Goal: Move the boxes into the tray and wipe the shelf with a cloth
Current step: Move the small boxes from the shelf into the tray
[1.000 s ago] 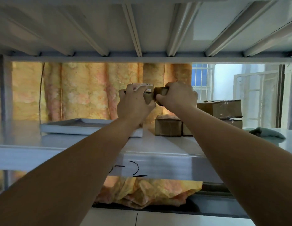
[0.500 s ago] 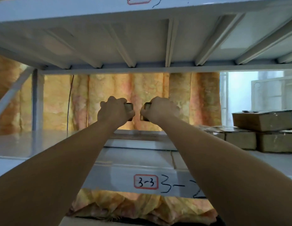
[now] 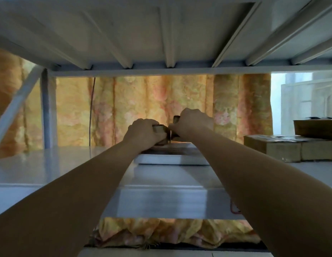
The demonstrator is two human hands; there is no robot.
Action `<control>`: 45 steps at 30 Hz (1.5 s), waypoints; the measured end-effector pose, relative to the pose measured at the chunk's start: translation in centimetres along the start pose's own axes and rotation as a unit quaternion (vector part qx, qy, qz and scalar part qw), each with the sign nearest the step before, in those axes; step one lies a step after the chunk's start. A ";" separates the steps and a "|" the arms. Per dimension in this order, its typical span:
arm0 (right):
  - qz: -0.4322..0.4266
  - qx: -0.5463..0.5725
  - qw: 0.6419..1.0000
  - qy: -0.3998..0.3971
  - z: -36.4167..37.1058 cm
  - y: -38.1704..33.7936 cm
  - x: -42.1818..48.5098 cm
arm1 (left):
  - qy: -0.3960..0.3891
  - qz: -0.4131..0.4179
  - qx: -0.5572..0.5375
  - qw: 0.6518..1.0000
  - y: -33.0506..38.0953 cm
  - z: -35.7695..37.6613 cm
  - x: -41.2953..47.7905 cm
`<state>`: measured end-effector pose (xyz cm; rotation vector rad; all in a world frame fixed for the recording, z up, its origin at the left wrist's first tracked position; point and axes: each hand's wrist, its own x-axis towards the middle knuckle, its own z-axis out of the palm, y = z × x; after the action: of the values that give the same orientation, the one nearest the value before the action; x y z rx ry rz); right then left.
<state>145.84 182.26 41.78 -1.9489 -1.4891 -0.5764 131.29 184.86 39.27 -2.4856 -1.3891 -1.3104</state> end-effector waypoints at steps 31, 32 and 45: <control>0.024 0.114 0.984 -0.135 1.8 2.0 -1.8 | -0.068 -0.051 0.149 0.985 -0.1 1.6 -2.0; 0.025 0.133 0.981 -0.141 1.9 2.0 -1.8 | -0.071 -0.052 0.146 0.985 -0.1 1.5 -2.0; 0.038 0.192 0.976 -0.095 2.0 2.5 -1.1 | -0.068 -0.043 0.130 0.988 -0.5 1.7 -1.9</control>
<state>147.89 182.43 39.13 -1.7811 -1.5010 -0.0591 131.63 184.49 36.74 -2.4018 -1.5943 -0.9140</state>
